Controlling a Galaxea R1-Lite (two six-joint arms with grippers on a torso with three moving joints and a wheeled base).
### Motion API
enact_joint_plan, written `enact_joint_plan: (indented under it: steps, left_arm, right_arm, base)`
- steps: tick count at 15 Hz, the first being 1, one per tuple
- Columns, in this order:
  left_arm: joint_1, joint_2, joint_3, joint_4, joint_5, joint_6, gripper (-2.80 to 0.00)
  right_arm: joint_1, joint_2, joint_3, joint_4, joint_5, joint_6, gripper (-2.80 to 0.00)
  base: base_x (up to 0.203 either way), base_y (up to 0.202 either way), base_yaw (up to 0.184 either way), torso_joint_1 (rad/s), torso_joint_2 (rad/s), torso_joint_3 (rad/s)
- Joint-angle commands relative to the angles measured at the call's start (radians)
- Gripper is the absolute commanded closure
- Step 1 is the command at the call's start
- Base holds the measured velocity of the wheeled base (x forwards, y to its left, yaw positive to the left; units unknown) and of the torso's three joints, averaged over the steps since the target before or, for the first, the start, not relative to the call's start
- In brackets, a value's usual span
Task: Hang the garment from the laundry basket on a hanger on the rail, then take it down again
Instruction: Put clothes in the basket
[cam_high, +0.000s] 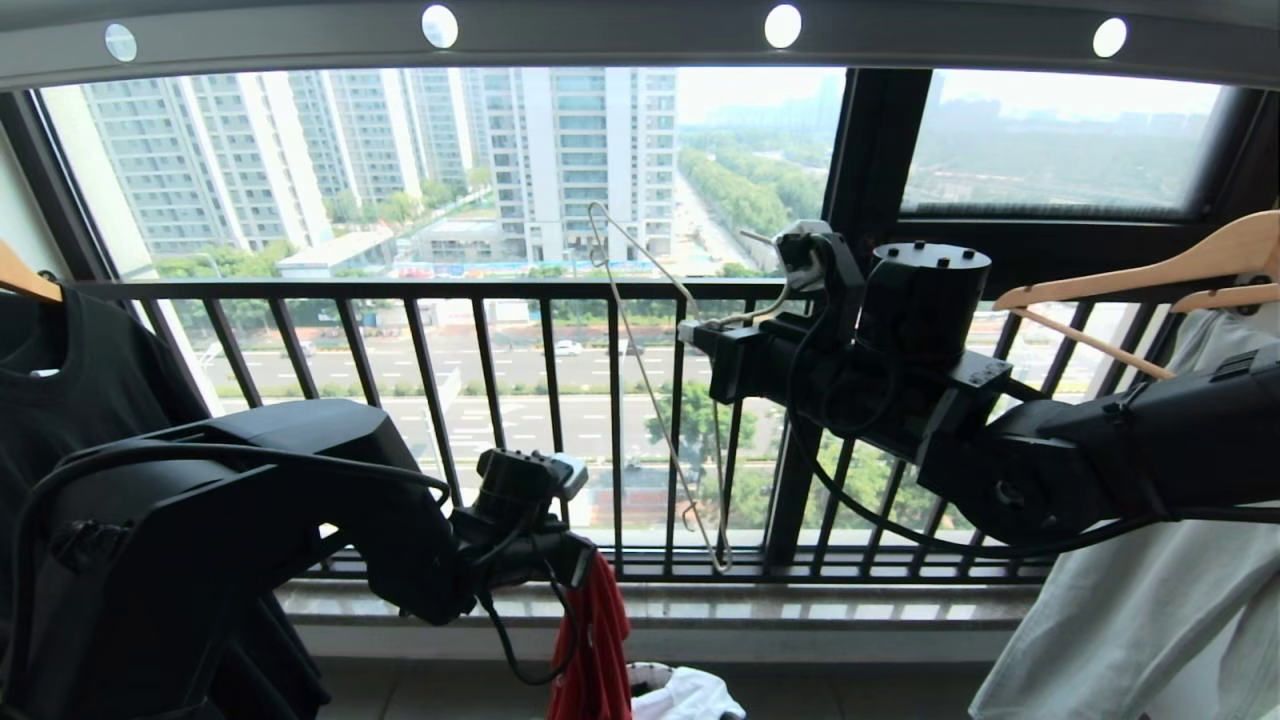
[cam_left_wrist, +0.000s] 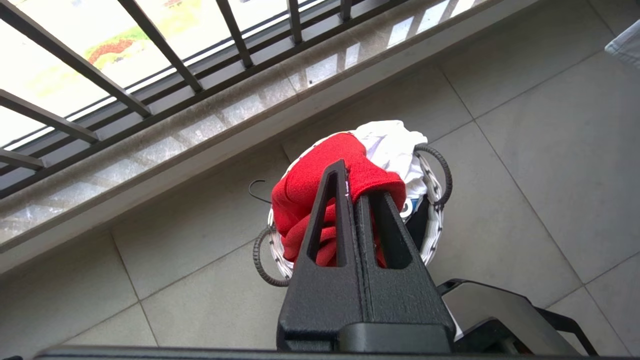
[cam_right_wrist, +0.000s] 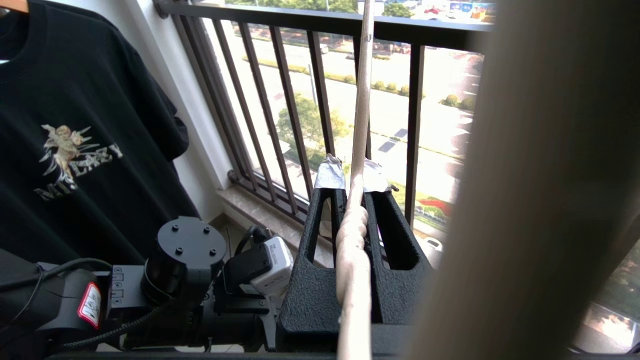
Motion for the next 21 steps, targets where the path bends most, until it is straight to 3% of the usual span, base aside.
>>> enact_joint_plan:
  steps: [1, 10, 13, 17, 18, 21]
  left_arm:
    - [-0.017, 0.018, -0.016, 0.003, 0.001, 0.000, 0.00]
    - [-0.020, -0.033, 0.053, 0.017, 0.016, 0.006, 0.00]
    - [-0.020, -0.039, 0.010, 0.145, 0.016, 0.025, 0.00]
    - [-0.021, -0.055, -0.126, 0.424, 0.023, 0.019, 0.00]
    - [-0.021, -0.050, -0.158, 0.452, 0.047, 0.013, -2.80]
    - [-0.023, -0.025, -0.218, 0.466, 0.104, 0.001, -2.80]
  right_arm:
    - [-0.003, -0.003, -0.002, -0.005, 0.001, 0.001, 0.00]
    - [-0.004, -0.022, 0.008, 0.002, 0.003, 0.001, 0.00]
    - [-0.003, -0.022, 0.009, 0.002, 0.004, -0.001, 0.00]
    - [-0.003, -0.022, 0.009, 0.002, 0.004, -0.001, 0.00]
    - [-0.003, -0.022, 0.009, 0.002, 0.004, -0.001, 0.00]
    - [-0.003, -0.022, 0.009, 0.002, 0.004, -0.001, 0.00]
  base:
    - [0.000, 0.000, 0.000, 0.000, 0.00, 0.000]
    - [0.000, 0.000, 0.000, 0.000, 0.00, 0.000]
    - [0.000, 0.000, 0.000, 0.000, 0.00, 0.000]
    - [0.000, 0.000, 0.000, 0.000, 0.00, 0.000]
    - [0.000, 0.000, 0.000, 0.000, 0.00, 0.000]
    - [0.000, 0.000, 0.000, 0.000, 0.00, 0.000]
